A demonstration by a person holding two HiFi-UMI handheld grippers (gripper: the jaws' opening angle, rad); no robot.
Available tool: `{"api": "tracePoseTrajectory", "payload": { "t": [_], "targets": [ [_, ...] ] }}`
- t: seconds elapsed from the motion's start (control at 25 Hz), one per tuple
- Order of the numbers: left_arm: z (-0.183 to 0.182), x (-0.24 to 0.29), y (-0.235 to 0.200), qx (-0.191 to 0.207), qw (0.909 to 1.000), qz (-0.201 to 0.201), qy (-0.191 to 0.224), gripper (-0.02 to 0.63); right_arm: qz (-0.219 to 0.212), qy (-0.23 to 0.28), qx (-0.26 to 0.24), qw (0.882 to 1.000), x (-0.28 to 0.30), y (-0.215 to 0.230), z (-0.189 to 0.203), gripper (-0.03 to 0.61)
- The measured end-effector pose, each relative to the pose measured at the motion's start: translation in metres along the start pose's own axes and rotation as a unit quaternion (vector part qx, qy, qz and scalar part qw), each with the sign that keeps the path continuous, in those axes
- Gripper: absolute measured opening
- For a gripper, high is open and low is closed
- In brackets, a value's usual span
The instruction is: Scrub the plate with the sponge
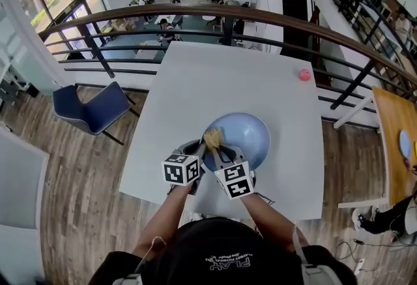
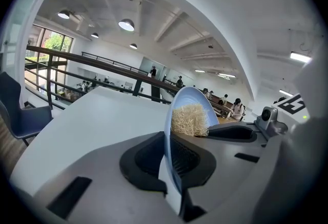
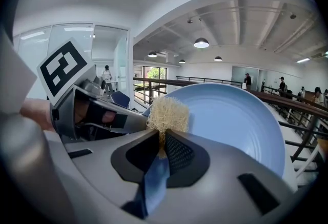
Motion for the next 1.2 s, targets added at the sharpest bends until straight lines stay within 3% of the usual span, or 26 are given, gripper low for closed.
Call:
{"api": "tracePoseTrajectory", "payload": {
  "t": [0.76, 1.2],
  "targets": [
    [-0.009, -0.017, 0.010, 0.020, 0.9996, 0.011, 0.016, 0.025, 0.043, 0.034, -0.014, 0.998, -0.007, 0.019, -0.019, 0.044],
    [-0.004, -0.016, 0.014, 0.027, 0.9995, 0.016, 0.011, 0.025, 0.063, 0.040, 0.012, 0.997, -0.013, 0.034, -0.017, 0.044]
  ]
}}
Point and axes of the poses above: the fingertips, and each gripper's own axes: x forward along the fingers, y to its right, z out of its underside, the point moved 4 cm from there along -x, backward along the fingers, and after that the axes turned 9 degrees about z, right-handed, at the moved point
